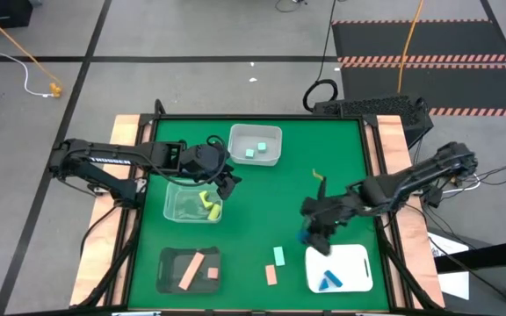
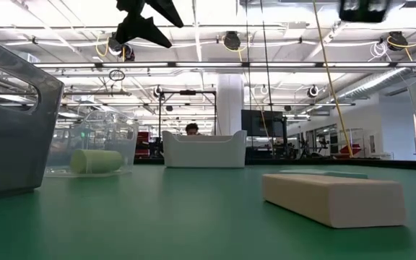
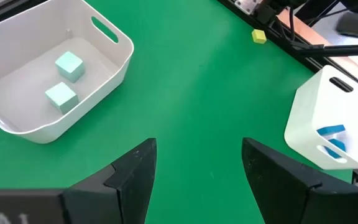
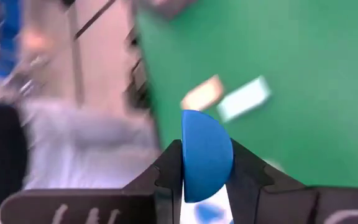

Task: Sort & place blocks by color
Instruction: Put the blue block into the bottom white bin, then put the yellow square block into the transparent bin

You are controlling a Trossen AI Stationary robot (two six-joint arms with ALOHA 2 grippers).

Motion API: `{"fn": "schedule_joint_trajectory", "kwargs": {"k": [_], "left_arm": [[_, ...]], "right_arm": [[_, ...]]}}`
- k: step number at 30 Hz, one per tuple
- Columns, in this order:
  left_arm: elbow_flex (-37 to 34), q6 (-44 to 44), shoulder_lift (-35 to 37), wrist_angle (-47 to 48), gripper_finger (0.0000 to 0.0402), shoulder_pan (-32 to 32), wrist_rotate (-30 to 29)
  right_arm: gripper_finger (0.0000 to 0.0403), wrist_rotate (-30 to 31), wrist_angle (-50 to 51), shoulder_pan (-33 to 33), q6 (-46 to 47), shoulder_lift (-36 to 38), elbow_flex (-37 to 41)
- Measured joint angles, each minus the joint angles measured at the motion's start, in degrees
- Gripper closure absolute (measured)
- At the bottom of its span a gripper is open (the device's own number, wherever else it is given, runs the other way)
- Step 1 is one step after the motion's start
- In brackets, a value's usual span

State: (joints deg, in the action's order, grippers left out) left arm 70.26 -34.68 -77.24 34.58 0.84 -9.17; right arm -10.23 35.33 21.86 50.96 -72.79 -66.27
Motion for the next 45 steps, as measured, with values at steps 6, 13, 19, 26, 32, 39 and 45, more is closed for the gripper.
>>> {"fn": "schedule_joint_trajectory", "kwargs": {"k": [6,13,19,26,32,39,45], "left_arm": [[0.00,0.80,0.00,-0.01,0.0167,0.00,-0.02],[0.00,1.90,0.01,-0.08,0.0167,-0.04,-0.07],[0.00,3.50,-0.01,-0.15,0.0167,-1.26,-0.10],[0.00,3.48,0.00,-0.11,0.0167,-3.37,-0.10],[0.00,4.28,0.01,-0.06,0.0167,-3.78,-0.09],[0.00,6.13,-0.01,-0.13,0.0167,-3.92,-0.06],[0.00,5.78,-0.01,-0.67,0.0167,-4.63,-0.07]], "right_arm": [[0.0335,-8.07,-5.32,9.14,11.57,4.01,5.46],[0.0329,-7.90,-8.15,18.19,25.61,4.06,14.93],[0.0289,-7.94,-9.89,20.86,35.11,4.06,21.47],[0.0266,-7.61,-11.36,20.99,37.57,4.08,23.95],[0.0226,-8.12,-11.81,20.64,40.82,4.08,25.63],[0.0232,-6.64,-28.89,17.63,43.20,5.28,25.61],[0.0254,-3.25,-32.58,11.67,33.72,8.59,25.56]]}}
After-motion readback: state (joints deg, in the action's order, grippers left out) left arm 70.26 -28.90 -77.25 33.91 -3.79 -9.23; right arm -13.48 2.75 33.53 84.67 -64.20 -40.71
